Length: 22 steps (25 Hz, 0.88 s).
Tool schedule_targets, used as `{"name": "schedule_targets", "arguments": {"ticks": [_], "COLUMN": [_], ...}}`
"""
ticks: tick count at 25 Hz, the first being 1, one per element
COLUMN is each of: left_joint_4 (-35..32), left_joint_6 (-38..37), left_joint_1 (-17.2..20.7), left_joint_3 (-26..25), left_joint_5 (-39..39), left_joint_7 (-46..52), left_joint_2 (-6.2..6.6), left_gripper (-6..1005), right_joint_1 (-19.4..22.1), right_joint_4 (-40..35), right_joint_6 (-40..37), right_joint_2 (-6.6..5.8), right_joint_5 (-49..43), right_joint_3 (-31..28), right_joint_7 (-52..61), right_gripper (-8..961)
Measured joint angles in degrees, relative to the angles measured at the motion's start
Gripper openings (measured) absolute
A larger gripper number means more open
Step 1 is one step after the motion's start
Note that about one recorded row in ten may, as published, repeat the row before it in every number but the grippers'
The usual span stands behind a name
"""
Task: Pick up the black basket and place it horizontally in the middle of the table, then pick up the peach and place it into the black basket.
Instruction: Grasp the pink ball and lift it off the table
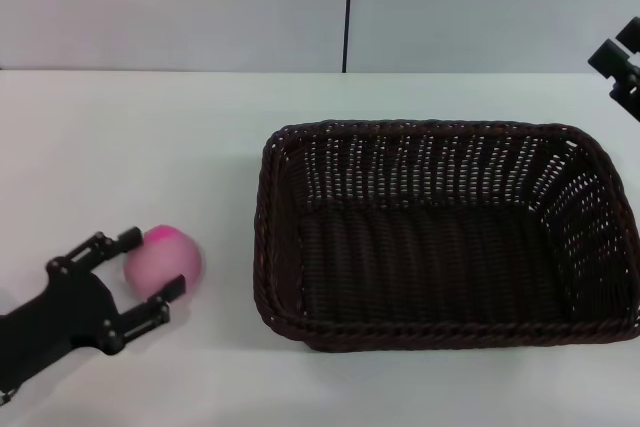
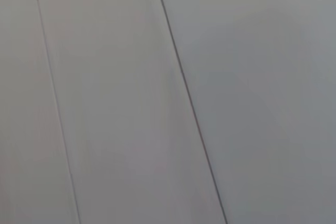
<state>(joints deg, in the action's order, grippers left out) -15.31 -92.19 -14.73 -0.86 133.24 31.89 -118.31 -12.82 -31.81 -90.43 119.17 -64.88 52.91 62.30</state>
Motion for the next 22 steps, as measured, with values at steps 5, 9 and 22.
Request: {"name": "schedule_targets", "arguments": {"ticks": [5,9,22], "left_joint_4": [0.4,0.4,4.3], "left_joint_6": [1.5,2.7,2.6], "left_joint_1": [-0.6,-1.0,-0.9], "left_joint_3": [1.8,2.6,-5.3], "left_joint_5": [0.0,-0.1,-1.2], "left_joint_7": [0.2,0.2,-5.4], "left_joint_2": [0.0,0.0,0.23], "left_gripper": [763,761,297], "right_joint_1": [0.5,0.9,1.3], "right_joint_4": [0.7,2.0,10.4], "right_joint_6": [0.3,0.4,-0.3], "right_joint_2": [-0.08,-0.2,-0.03], "right_joint_5": [-0.2,-0.3,0.0], "right_joint_3": [0.0,-0.4,-9.4], "right_joint_7": [0.0,-0.1,-3.0], "right_gripper": [579,578,578]}}
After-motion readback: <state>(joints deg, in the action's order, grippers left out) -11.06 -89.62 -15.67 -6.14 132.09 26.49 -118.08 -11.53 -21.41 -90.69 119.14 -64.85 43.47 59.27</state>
